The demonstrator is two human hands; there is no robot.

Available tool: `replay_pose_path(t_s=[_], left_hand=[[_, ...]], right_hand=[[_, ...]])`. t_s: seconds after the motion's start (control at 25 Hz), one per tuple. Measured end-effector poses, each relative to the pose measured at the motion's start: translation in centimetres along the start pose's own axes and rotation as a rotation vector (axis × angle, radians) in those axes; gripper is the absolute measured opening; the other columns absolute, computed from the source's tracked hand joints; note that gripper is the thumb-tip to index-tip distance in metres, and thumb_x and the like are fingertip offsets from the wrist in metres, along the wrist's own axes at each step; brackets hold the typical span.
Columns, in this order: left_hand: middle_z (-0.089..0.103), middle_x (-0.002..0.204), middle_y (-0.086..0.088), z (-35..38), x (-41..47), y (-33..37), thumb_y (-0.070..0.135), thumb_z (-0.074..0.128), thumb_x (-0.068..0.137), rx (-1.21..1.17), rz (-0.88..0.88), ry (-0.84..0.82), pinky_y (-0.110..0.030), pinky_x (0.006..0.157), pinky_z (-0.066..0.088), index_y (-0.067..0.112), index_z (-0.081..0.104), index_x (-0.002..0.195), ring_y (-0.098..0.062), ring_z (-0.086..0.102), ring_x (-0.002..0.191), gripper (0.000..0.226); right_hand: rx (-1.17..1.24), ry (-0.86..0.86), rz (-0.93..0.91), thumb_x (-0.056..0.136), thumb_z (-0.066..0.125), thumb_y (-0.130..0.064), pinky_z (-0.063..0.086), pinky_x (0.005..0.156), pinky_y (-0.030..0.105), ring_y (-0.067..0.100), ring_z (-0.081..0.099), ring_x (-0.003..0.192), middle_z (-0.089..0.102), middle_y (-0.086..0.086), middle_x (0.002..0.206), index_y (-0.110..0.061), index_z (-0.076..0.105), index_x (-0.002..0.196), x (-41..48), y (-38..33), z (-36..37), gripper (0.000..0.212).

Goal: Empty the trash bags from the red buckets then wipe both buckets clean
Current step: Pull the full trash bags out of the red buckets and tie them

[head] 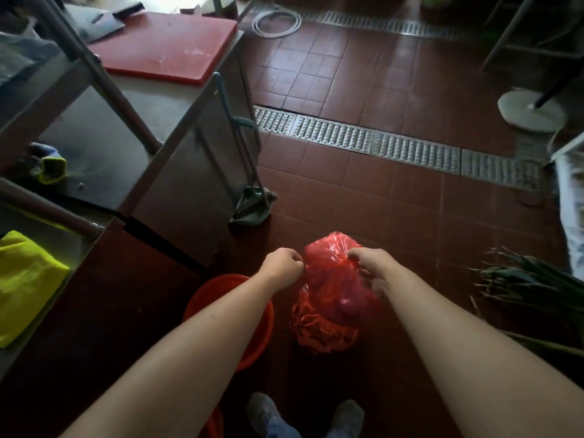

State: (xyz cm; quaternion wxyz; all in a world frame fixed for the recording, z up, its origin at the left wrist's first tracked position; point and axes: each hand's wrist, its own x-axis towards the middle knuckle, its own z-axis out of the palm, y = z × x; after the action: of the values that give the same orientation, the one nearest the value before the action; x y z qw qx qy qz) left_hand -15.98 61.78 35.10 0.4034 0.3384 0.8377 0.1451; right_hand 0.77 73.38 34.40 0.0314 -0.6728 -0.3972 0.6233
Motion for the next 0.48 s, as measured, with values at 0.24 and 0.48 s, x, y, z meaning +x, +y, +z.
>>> replay_pose_path(t_s=[0.24, 0.48], left_hand=[[0.074, 0.097, 0.002, 6.5, 3.9, 0.7, 0.022, 0.054, 0.085, 0.052, -0.061, 0.004, -0.019, 0.071, 0.042, 0.029, 0.074, 0.095, -0.015, 0.065, 0.085, 0.023], [0.072, 0.101, 0.003, 15.0, 9.4, -2.9, 0.026, 0.058, 0.087, 0.126, -0.093, -0.088, -0.02, 0.066, 0.044, 0.027, 0.071, 0.108, -0.009, 0.064, 0.082, 0.025]], right_hand=[[0.044, 0.085, 0.062, 0.089, 0.071, -0.029, 0.031, 0.046, 0.022, 0.012, 0.04, 0.052, 0.047, 0.0, 0.065, -0.016, 0.065, 0.079, 5.0, 4.9, -7.5, 0.017], [0.204, 0.298, 0.144, 0.09, 0.068, -0.024, 0.035, 0.05, 0.028, 0.014, 0.048, 0.06, 0.054, 0.001, 0.072, -0.017, 0.065, 0.083, 11.0, 13.9, -12.0, 0.01]])
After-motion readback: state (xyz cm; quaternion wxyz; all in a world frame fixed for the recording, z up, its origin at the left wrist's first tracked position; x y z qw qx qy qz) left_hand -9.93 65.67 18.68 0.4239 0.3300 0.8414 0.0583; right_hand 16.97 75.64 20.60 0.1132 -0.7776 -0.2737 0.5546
